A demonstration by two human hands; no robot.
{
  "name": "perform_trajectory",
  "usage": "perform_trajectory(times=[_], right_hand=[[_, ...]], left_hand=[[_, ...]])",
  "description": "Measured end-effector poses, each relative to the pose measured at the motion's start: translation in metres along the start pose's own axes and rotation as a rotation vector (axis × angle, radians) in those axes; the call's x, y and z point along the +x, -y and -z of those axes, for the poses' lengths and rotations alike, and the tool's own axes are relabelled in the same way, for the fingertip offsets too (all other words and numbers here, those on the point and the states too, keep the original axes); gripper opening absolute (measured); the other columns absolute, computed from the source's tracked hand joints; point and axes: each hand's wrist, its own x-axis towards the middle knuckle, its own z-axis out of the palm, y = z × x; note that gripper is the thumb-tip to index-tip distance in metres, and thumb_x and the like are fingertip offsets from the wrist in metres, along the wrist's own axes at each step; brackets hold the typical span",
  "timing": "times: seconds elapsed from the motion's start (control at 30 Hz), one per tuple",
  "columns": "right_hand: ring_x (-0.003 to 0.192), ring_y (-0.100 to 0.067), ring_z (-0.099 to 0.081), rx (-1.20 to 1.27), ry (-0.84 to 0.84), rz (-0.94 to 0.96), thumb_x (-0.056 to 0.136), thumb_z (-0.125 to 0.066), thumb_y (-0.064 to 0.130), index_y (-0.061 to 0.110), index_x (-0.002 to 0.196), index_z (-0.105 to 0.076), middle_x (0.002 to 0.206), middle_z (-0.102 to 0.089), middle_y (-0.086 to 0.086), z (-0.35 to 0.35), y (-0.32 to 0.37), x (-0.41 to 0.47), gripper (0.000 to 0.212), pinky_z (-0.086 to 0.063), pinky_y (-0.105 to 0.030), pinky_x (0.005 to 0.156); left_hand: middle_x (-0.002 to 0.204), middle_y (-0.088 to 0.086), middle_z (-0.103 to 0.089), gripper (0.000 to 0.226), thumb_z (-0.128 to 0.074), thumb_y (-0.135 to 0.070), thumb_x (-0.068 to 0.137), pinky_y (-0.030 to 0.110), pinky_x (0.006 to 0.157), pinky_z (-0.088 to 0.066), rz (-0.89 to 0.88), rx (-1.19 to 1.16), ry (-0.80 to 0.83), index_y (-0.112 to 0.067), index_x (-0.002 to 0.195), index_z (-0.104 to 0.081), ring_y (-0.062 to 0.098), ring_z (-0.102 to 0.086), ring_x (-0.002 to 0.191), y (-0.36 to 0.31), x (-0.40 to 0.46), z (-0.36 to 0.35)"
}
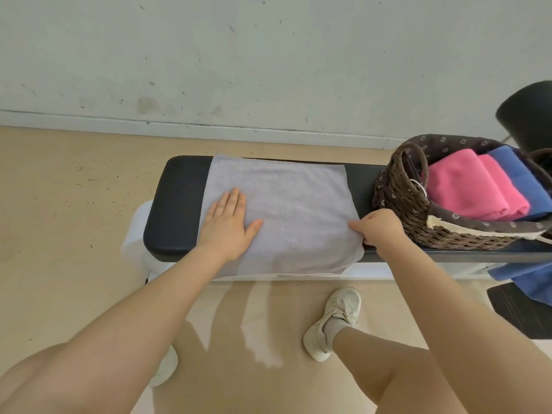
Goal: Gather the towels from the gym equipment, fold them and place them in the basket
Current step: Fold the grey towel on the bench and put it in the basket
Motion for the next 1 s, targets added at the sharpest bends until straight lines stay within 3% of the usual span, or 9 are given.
perform_trajectory(times=[0.17, 0.27, 0.37, 0.47, 0.63, 0.73, 0.8, 0.9, 1.0], right_hand=[[0.1, -0.037, -0.058, -0.178, -0.059, 0.006, 0.085, -0.06, 0.009, -0.003, 0.102, -0.057, 0.103, -0.058, -0.02, -0.006, 0.0, 0.0, 0.02, -0.049, -0.039, 0.083], [0.126, -0.04, -0.038, -0.361, -0.317, 0.268, 0.088, -0.046, 0.004, 0.004, 0.133, -0.039, 0.142, -0.035, -0.02, -0.028, 0.001, -0.024, 0.045, -0.035, -0.045, 0.1], [0.146, -0.03, -0.012, -0.595, -0.113, 0.656, 0.094, -0.018, 0.043, 0.013, 0.149, -0.019, 0.159, -0.009, -0.009, -0.062, -0.012, -0.048, 0.062, -0.008, -0.047, 0.116], [0.147, -0.019, 0.009, -0.76, 0.028, 0.615, 0.067, 0.026, 0.071, 0.026, 0.149, 0.01, 0.158, 0.012, 0.004, -0.074, -0.039, -0.054, 0.095, 0.01, -0.042, 0.115], [0.147, -0.021, 0.009, -0.616, -0.08, 0.3, 0.099, -0.015, 0.045, 0.021, 0.15, 0.009, 0.159, 0.013, -0.001, -0.051, -0.062, -0.056, 0.061, 0.002, -0.043, 0.118], [0.144, -0.027, -0.012, -0.294, -0.194, 0.253, 0.1, -0.032, 0.03, 0.012, 0.146, -0.025, 0.156, -0.015, -0.011, -0.041, -0.067, -0.061, 0.05, -0.021, -0.041, 0.113], [0.116, -0.032, -0.041, -0.004, -0.304, 0.173, 0.094, -0.042, 0.015, 0.005, 0.114, -0.052, 0.122, -0.045, -0.013, -0.041, -0.066, -0.059, 0.024, -0.039, -0.04, 0.089], [0.069, -0.026, -0.035, 0.41, -0.241, -0.131, 0.086, -0.05, 0.014, 0.011, 0.065, -0.038, 0.069, -0.034, -0.004, -0.041, -0.056, -0.058, 0.024, -0.032, -0.031, 0.055], [0.098, -0.027, -0.051, 0.709, 0.033, -0.348, 0.089, -0.057, 0.028, 0.008, 0.111, -0.049, 0.103, -0.052, -0.01, -0.043, -0.054, -0.057, 0.03, -0.043, -0.038, 0.092]], left_hand=[[0.157, 0.007, 0.012, 0.078, -0.019, -0.058, 0.093, 0.033, 0.119, 0.004, 0.009, 0.043, -0.014, -0.01, 0.148, 0.007, 0.019, 0.01, 0.146, 0.008, -0.008, -0.001], [0.157, 0.007, 0.011, 0.074, -0.019, -0.055, 0.095, 0.033, 0.118, 0.005, 0.017, 0.052, -0.062, -0.011, 0.148, 0.006, 0.019, 0.009, 0.146, 0.01, -0.021, -0.005], [0.158, 0.005, 0.01, 0.067, -0.017, -0.05, 0.097, 0.032, 0.117, 0.006, 0.007, 0.06, -0.079, -0.012, 0.148, 0.005, 0.017, 0.01, 0.146, 0.014, -0.034, -0.009], [0.158, 0.004, 0.011, 0.065, -0.017, -0.046, 0.098, 0.032, 0.117, 0.004, 0.042, 0.026, -0.078, -0.011, 0.148, 0.005, 0.017, 0.01, 0.146, 0.02, -0.046, -0.012], [0.154, 0.019, -0.016, 0.056, -0.035, -0.031, 0.098, 0.041, 0.116, -0.015, 0.116, -0.031, -0.188, -0.003, 0.145, -0.021, 0.033, -0.018, 0.142, 0.034, -0.067, -0.019], [0.115, 0.027, -0.054, 0.04, -0.066, -0.012, 0.082, 0.052, 0.086, -0.047, 0.089, -0.083, -0.423, 0.005, 0.117, -0.055, 0.046, -0.055, 0.104, 0.035, -0.081, -0.03], [0.106, 0.024, -0.057, 0.034, -0.069, -0.008, 0.079, 0.049, 0.078, -0.048, 0.098, -0.152, -0.453, 0.004, 0.109, -0.058, 0.043, -0.057, 0.093, 0.033, -0.093, -0.042], [0.107, 0.02, -0.055, 0.026, -0.055, -0.015, 0.09, 0.043, 0.083, -0.042, 0.281, -0.497, -0.394, 0.003, 0.109, -0.054, 0.036, -0.053, 0.1, 0.031, -0.099, -0.056], [0.113, 0.013, -0.054, 0.034, -0.046, -0.028, 0.095, 0.035, 0.085, -0.037, 0.59, -0.961, -0.272, 0.001, 0.112, -0.049, 0.029, -0.05, 0.103, 0.03, -0.085, -0.051]])
